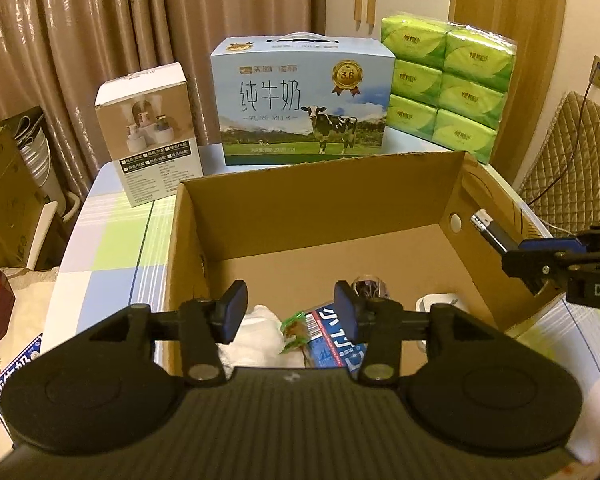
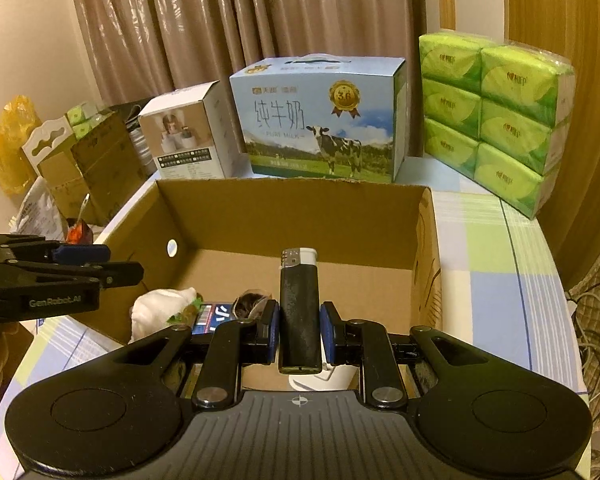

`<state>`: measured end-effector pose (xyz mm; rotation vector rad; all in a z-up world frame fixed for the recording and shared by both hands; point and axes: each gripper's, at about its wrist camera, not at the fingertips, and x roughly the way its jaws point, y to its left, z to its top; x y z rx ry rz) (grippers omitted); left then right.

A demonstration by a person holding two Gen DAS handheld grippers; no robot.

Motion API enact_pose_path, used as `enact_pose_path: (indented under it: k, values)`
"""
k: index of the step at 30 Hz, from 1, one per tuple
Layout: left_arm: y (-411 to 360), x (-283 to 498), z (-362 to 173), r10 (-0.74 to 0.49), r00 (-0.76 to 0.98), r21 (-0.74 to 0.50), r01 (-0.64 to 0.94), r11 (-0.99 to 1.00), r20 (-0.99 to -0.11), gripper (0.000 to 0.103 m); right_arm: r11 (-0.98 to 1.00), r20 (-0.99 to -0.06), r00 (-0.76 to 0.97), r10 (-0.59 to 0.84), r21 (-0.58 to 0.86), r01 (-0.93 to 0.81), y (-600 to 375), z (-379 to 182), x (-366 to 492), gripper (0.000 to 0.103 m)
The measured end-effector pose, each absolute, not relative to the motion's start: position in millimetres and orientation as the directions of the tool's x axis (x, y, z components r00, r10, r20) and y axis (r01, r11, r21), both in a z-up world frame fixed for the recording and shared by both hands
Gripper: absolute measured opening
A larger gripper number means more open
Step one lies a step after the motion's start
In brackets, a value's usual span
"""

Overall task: Organize objects
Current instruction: 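Withdraw both tools from the box back toward the table items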

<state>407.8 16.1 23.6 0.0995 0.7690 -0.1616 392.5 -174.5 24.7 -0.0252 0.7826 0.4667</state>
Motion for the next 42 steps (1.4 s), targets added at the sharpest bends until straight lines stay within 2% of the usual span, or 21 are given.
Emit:
enact_pose_path:
  k: [5, 6, 7, 8, 9, 14, 17, 20, 26, 28, 33, 42]
  values:
    - [16.6, 402.2, 29.5, -0.114, 0.716, 0.027, 0.183, 0.983, -0.689, 0.053, 0.894, -0.643, 0.645, 0.414, 0.155, -0.419, -172.1, 31.8, 394.5, 0.019]
    - [16.8, 400.4, 29.8, -0.115, 0.716, 0.027, 0.184, 0.983, -0.688, 0.056, 0.891, -0.624, 0.655, 0.427, 0.167, -0.423, -173.0, 32.9, 395.3, 0.026]
    - [17.0, 398.0, 29.9, -0.117, 0.717, 0.027, 0.187, 0.982, -0.687, 0.061, 0.893, -0.615, 0.662, 0.428, 0.178, -0.412, -174.7, 33.2, 397.3, 0.050]
    - [17.4, 395.5, 30.1, -0.117, 0.719, 0.029, 0.187, 0.982, -0.685, 0.064, 0.900, -0.615, 0.667, 0.420, 0.187, -0.395, -176.9, 34.0, 398.3, 0.060]
    - [18.0, 392.1, 30.8, -0.114, 0.723, 0.031, 0.184, 0.982, -0.681, 0.068, 0.903, -0.605, 0.678, 0.419, 0.200, -0.379, -180.3, 34.9, 397.3, 0.065]
    - [21.2, 367.6, 35.4, -0.120, 0.732, 0.013, 0.173, 0.985, -0.670, 0.073, 0.896, -0.604, 0.672, 0.429, 0.194, -0.398, -192.7, 42.0, 376.4, 0.065]
    - [19.8, 343.5, 40.4, -0.119, 0.737, 0.012, 0.170, 0.985, -0.665, 0.081, 0.897, -0.608, 0.670, 0.426, 0.190, -0.399, -200.6, 46.3, 354.3, 0.066]
    - [19.2, 315.7, 46.9, -0.115, 0.747, 0.012, 0.162, 0.987, -0.655, 0.087, 0.900, -0.611, 0.671, 0.420, 0.186, -0.394, -208.1, 52.4, 326.4, 0.071]
    - [24.5, 248.3, 61.5, -0.111, 0.768, -0.013, 0.133, 0.991, -0.630, 0.101, 0.901, -0.590, 0.691, 0.417, 0.167, -0.402, -222.3, 65.2, 256.3, 0.087]
    - [28.2, 224.5, 63.5, -0.106, 0.773, -0.025, 0.115, 0.993, -0.626, 0.102, 0.903, -0.577, 0.704, 0.414, 0.164, -0.397, -227.9, 67.1, 230.9, 0.095]
    - [31.8, 169.3, 59.7, -0.038, 0.778, 0.022, 0.066, 0.998, -0.627, 0.102, 0.902, -0.571, 0.707, 0.417, 0.166, -0.398, -236.1, 61.9, 174.4, 0.101]
    - [31.2, 94.6, 42.5, 0.012, 0.774, 0.060, 0.034, 0.998, -0.633, 0.102, 0.908, -0.597, 0.691, 0.408, 0.188, -0.374, -240.9, 40.9, 94.2, 0.101]
